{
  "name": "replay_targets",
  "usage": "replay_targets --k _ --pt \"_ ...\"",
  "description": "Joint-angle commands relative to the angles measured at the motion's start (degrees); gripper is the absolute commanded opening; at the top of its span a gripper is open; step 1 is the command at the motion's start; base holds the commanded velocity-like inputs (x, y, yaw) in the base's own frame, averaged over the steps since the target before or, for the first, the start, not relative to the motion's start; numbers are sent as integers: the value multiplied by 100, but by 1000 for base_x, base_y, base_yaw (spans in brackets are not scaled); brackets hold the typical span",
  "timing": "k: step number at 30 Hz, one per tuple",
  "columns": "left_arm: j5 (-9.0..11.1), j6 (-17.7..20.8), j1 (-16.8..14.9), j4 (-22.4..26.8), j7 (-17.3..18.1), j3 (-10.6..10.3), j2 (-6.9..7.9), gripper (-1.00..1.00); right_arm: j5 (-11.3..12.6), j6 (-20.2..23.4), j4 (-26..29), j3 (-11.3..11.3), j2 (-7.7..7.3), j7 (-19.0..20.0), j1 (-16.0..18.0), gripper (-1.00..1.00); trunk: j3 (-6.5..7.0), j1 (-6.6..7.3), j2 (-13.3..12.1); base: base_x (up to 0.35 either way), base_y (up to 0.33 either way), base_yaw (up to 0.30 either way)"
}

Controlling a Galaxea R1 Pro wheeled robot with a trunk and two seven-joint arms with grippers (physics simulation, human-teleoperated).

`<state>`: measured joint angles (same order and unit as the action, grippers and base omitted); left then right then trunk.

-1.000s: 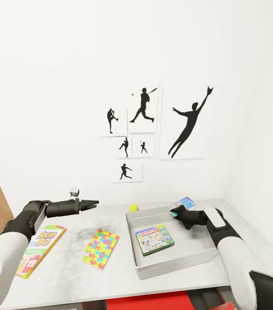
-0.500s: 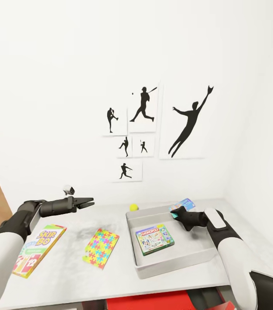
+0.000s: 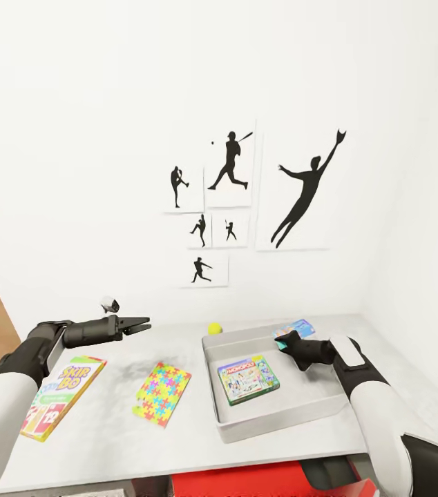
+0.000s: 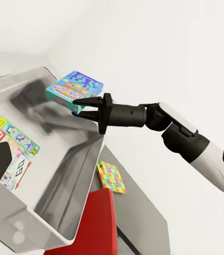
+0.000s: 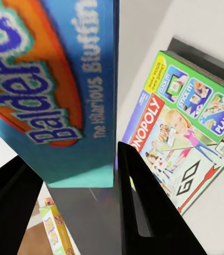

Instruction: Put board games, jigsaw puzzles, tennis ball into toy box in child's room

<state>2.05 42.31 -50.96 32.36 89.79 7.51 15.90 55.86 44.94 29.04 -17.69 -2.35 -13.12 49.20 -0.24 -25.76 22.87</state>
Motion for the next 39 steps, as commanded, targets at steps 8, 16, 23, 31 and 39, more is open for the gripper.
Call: replay_targets --k 8,16,23,31,39 --pt "-3 58 -1 0 21 3 4 100 61 15 -24 -137 -56 -69 2 -100 -79 -2 5 0 0 0" --pt "-3 58 -1 -1 21 2 4 100 69 31 -37 -334 -117 -85 -42 -100 -154 -2 5 0 0 0" --pt "-3 58 -1 -2 21 2 1 100 71 298 -39 -472 -140 -86 -50 -100 -220 -2 5 0 0 0" --pt "-3 58 -1 -2 21 -4 1 100 72 422 -39 -492 -143 -87 -51 -100 -296 -2 5 0 0 0" --pt "-3 58 -1 -2 21 -4 1 100 66 432 -39 -699 -143 -87 -51 -100 -371 -2 5 0 0 0"
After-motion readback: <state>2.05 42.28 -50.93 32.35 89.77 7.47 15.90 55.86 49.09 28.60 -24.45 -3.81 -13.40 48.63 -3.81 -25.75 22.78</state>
